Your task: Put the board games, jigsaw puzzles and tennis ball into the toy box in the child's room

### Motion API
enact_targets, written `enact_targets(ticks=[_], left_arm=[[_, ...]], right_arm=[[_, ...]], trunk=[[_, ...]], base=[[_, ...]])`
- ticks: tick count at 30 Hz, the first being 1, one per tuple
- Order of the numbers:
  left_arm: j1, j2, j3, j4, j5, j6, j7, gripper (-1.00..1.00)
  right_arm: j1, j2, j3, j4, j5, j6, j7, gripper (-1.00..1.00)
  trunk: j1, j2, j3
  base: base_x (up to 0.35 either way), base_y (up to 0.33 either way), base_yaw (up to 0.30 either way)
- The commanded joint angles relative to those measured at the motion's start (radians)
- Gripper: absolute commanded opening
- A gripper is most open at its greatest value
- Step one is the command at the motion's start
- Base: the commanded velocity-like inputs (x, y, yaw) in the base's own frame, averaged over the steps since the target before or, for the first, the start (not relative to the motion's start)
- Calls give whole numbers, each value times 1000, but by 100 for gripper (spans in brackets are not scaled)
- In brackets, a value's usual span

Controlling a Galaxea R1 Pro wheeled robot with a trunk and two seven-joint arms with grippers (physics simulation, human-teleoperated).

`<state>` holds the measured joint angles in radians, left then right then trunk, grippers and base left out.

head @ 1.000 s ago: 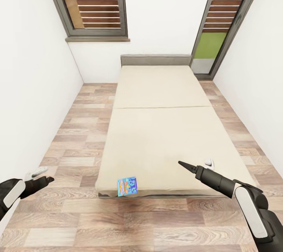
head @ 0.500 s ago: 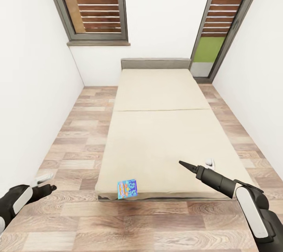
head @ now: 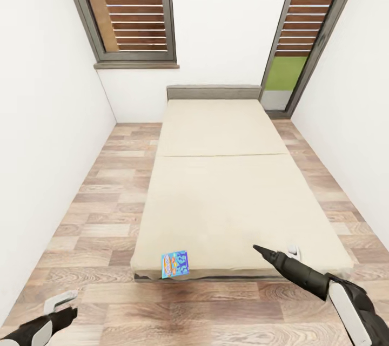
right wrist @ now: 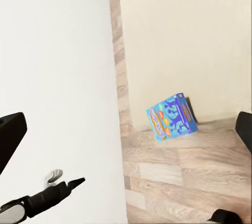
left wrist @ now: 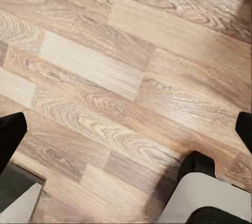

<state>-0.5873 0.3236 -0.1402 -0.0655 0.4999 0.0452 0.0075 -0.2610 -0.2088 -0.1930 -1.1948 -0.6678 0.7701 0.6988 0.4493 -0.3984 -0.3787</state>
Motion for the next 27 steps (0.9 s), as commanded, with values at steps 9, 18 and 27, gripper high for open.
enact_targets(ticks=[9, 18, 27], left_arm=[[124, -36, -11, 14, -61, -139, 1, 100], [170, -53, -12, 17, -61, -223, 0, 100], [201, -69, -13, 18, -66, -241, 5, 100]], right_arm=[[148, -1, 4, 80, 4, -233, 16, 100], [159, 5, 5, 223, 95, -368, 20, 100], [160, 7, 6, 290, 107, -432, 19, 100]], trunk=[[1, -2, 14], [1, -2, 29], [1, -2, 43]], base=[[1, 0, 0], [0, 0, 0], [0, 0, 0]])
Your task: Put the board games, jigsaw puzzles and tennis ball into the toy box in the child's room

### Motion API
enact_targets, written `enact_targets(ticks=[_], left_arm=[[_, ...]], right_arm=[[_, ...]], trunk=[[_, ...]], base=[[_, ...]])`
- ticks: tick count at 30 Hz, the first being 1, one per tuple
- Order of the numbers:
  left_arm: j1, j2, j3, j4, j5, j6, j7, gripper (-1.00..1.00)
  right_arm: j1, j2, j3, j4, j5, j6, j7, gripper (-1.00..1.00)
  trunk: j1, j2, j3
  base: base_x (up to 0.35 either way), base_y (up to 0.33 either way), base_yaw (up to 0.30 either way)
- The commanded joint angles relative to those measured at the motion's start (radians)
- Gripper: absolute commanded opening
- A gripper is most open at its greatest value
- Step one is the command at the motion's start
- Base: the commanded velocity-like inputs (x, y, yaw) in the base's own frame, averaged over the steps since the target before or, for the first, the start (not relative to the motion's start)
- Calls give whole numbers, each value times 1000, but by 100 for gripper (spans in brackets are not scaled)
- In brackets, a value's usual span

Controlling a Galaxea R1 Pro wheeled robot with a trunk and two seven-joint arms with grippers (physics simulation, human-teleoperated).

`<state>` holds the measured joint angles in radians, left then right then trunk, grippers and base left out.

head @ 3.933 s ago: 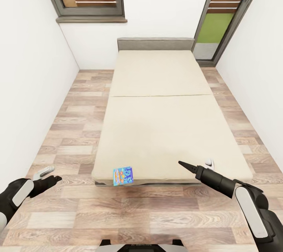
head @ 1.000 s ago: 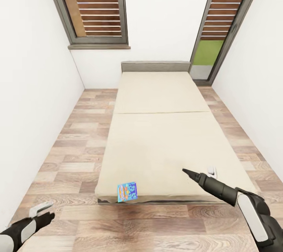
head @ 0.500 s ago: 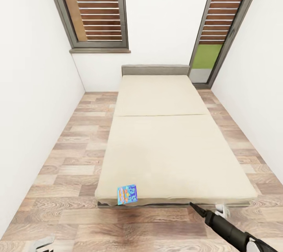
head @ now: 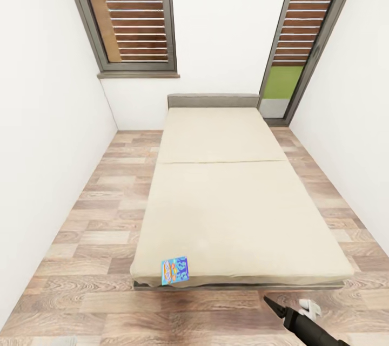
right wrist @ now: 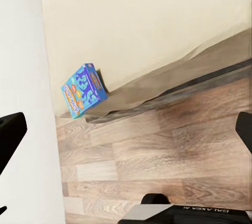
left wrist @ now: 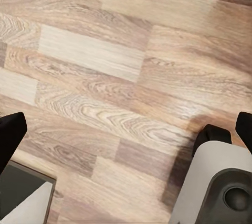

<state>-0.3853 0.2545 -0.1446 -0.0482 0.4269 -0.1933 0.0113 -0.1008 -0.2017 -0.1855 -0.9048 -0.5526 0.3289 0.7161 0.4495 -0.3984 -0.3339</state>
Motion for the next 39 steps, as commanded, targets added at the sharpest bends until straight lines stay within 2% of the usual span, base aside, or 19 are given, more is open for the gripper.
enact_targets(ticks=[1, 9, 39], left_arm=[[0, 0, -9, 1, 7, -3, 1, 100], [3, -1, -10, 1, 6, -5, 2, 100], [5, -6, -11, 1, 6, -5, 4, 100]], right_arm=[[-1, 0, -1, 7, -8, 2, 2, 100], [0, 0, -2, 42, -7, -27, 2, 100], [0, -1, -10, 46, -12, -30, 2, 100]], trunk=[[1, -2, 0], [1, -2, 13], [1, -2, 63]], base=[[0, 0, 0], [0, 0, 0], [0, 0, 0]])
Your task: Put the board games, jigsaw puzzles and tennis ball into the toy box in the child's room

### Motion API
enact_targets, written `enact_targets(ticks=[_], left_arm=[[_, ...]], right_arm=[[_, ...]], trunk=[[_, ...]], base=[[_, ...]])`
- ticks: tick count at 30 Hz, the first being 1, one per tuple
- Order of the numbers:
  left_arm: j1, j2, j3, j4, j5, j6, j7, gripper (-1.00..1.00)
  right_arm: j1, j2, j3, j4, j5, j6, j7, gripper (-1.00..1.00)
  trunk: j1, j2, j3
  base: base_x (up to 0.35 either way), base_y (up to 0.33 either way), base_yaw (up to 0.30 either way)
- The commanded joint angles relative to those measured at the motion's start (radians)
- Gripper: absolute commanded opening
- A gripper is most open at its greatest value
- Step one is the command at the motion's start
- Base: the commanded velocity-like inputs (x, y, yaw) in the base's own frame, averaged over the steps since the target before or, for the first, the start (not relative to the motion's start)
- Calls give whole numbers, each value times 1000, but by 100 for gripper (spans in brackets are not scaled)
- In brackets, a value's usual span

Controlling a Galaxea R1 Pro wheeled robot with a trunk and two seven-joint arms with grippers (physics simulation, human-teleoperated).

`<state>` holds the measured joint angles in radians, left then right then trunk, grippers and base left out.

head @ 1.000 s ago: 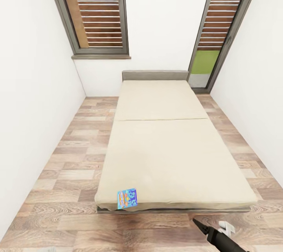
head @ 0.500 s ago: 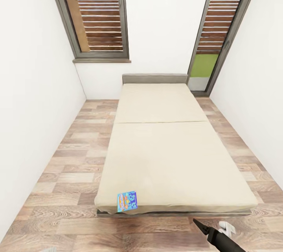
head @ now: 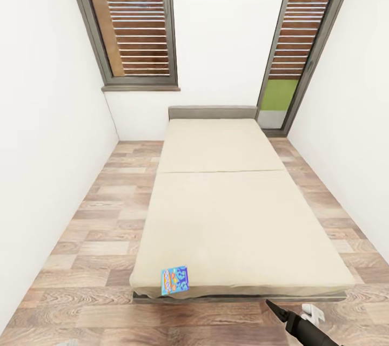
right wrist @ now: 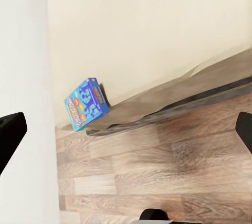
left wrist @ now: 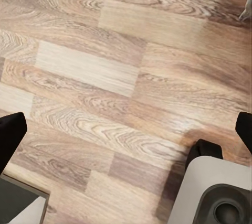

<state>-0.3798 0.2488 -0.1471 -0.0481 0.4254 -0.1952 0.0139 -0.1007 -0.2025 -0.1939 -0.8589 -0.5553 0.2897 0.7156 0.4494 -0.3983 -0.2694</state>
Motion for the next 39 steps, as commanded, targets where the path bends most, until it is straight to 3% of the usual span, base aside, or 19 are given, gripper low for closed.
enact_targets(ticks=[1, 21, 39], left_arm=[[-1, 0, -9, 1, 7, -3, 1, 100], [-1, -2, -9, 1, 7, -3, 1, 100], [-1, -21, -9, 1, 6, -3, 2, 100]], right_arm=[[-1, 0, -1, 0, -9, 9, 2, 100], [-1, 1, 0, 0, -8, 8, 1, 100], [-1, 2, 2, 0, -8, 8, 1, 100]], trunk=[[1, -2, 0], [1, -2, 33], [1, -2, 63]], base=[[0, 0, 0], [0, 0, 0], [0, 0, 50]])
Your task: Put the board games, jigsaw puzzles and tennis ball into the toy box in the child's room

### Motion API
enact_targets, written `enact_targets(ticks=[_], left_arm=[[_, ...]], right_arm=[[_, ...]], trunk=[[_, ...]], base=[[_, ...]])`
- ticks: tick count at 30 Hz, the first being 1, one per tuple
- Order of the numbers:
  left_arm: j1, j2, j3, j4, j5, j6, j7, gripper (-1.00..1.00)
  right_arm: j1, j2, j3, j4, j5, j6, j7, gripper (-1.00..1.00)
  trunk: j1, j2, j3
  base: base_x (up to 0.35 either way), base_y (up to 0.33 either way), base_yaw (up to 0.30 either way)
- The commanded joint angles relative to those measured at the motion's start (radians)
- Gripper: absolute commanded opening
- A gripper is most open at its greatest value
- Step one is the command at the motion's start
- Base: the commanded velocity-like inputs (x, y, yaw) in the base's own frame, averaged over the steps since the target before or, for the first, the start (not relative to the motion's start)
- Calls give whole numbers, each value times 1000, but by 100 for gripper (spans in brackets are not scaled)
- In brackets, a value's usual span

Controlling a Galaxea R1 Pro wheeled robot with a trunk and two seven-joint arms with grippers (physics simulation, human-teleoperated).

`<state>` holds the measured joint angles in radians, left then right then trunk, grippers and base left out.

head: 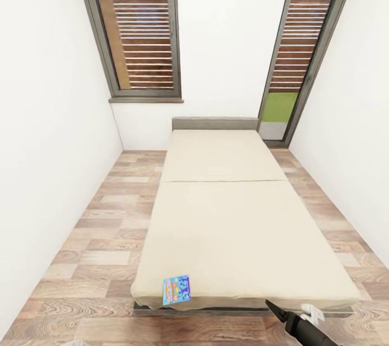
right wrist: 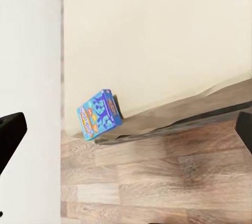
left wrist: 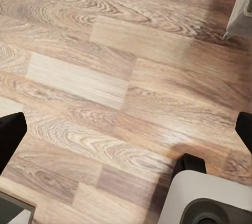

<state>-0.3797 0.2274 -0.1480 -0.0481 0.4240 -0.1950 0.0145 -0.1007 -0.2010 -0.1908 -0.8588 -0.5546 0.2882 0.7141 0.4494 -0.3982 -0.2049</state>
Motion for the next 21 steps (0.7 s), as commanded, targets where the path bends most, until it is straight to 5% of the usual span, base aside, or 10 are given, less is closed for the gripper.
enact_targets(ticks=[1, 21], left_arm=[[0, 0, -8, 1, 7, -3, 2, 100], [7, 0, -8, 1, 6, -3, 2, 100]], right_arm=[[0, 0, -2, 0, -9, 9, 2, 100], [-1, 0, 0, 1, -10, 8, -4, 100]], trunk=[[1, -2, 0], [1, -2, 29]], base=[[0, 0, 72], [0, 0, 78]])
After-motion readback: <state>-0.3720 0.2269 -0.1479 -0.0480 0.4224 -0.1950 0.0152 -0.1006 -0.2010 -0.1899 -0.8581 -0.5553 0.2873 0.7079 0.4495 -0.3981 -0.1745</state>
